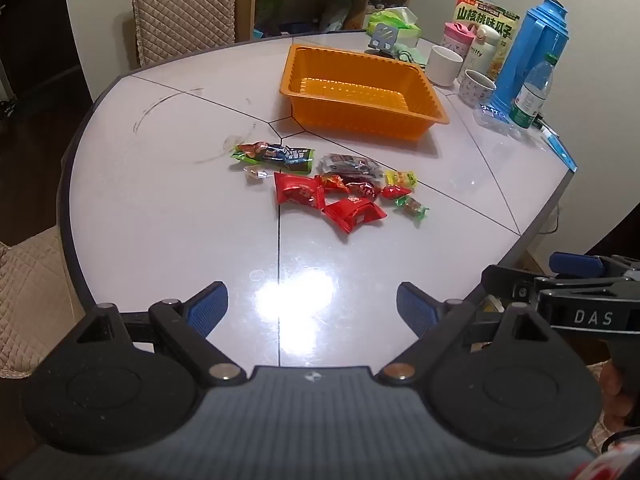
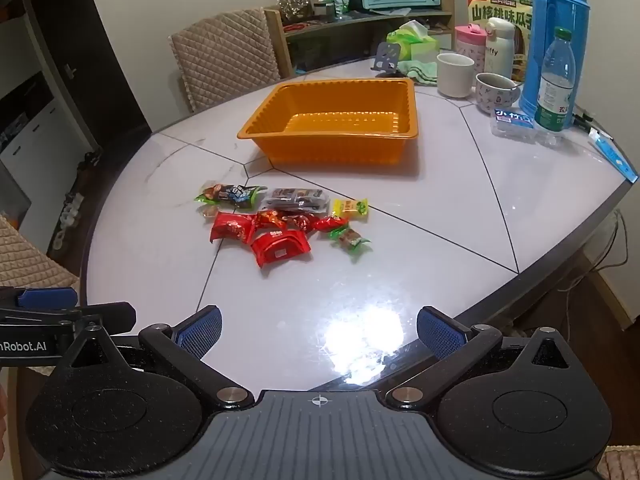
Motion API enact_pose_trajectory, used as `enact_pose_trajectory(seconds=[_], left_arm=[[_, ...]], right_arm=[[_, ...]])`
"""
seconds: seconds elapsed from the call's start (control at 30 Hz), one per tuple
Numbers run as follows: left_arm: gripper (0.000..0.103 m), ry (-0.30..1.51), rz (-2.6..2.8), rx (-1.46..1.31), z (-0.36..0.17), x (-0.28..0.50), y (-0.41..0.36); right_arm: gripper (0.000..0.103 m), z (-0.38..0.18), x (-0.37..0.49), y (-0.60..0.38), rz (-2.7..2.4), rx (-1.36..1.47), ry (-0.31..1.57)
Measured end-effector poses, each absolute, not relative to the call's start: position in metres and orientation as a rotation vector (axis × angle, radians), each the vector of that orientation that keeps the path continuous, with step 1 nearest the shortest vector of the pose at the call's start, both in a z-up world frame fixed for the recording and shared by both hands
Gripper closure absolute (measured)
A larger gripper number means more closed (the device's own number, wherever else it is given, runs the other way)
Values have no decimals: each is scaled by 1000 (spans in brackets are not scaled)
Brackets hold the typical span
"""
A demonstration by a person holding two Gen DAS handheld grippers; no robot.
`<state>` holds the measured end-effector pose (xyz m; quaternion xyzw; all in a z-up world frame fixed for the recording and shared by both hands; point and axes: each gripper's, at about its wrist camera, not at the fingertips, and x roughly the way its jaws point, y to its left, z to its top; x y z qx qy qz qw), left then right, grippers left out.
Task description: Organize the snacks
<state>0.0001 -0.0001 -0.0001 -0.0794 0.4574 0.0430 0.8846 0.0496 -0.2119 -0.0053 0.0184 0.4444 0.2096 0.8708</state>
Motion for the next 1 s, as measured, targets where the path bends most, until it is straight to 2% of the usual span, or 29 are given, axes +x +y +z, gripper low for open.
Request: enact_pose_trajectory(seconds=[1.0], left_arm=[[13, 947, 84, -170, 0, 0, 0]], right_arm=[[0, -4, 52, -219, 432, 44, 932]])
